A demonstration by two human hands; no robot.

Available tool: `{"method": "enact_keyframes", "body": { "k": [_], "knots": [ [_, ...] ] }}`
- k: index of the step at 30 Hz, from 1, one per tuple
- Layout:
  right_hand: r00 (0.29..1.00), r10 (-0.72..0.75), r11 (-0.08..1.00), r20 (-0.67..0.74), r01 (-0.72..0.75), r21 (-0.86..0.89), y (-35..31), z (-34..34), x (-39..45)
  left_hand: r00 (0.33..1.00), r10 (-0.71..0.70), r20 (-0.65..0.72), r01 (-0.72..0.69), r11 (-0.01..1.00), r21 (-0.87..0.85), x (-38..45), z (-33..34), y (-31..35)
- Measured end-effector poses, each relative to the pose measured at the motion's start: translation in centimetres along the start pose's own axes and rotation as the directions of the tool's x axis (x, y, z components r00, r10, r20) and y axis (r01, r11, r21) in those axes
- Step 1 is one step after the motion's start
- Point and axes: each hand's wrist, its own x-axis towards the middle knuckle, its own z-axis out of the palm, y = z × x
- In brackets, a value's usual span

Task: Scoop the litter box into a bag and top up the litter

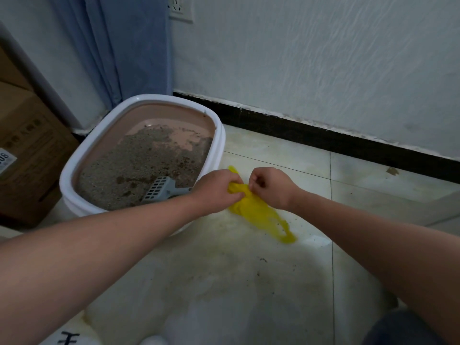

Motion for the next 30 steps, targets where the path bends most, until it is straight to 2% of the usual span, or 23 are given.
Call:
{"method": "enact_keyframes", "body": {
  "k": [5, 8, 12, 17, 21, 24, 27, 30],
  "knots": [
    [1.0, 0.004, 0.997, 0.004, -0.004, -0.079, 0.5, -0.1, 0.1, 0.997, 0.014, -0.076, -0.012, 1.0, 0.021, 0.0, 0.1, -0.6],
    [0.999, 0.04, 0.991, 0.013, -0.038, -0.132, 1.3, -0.6, 0.0, 0.994, 0.001, -0.106, 0.006, 0.998, 0.065, -0.2, -0.3, -1.3],
    [0.995, 0.098, 0.978, 0.001, -0.096, -0.187, 2.1, -0.9, -0.1, 0.993, -0.023, -0.12, 0.027, 0.999, 0.039, -0.6, -0.4, -1.7],
    [0.997, 0.02, 0.992, 0.069, -0.011, -0.126, 0.9, -0.4, 0.0, 0.987, -0.028, -0.155, 0.028, 1.0, -0.003, -0.2, -0.3, -0.8],
    [1.0, 0.022, 0.982, -0.003, -0.023, -0.186, 1.0, -0.7, 0.4, 0.98, -0.056, -0.19, 0.055, 0.998, -0.012, 0.0, -0.4, -0.7],
    [0.988, 0.117, 0.981, -0.101, -0.131, -0.146, 1.8, -1.3, 0.4, 0.975, -0.097, -0.2, 0.101, 0.995, 0.008, -0.3, -0.5, -1.4],
    [0.945, 0.269, 0.959, -0.185, -0.28, -0.041, 2.5, -2.0, 0.1, 0.974, -0.127, -0.19, 0.136, 0.99, 0.037, -0.3, -0.8, -2.4],
    [0.952, 0.254, 0.967, -0.171, -0.248, 0.057, 2.7, -1.9, 0.1, 0.984, -0.104, -0.143, 0.117, 0.99, 0.084, -0.5, -1.0, -2.3]
  ]
}}
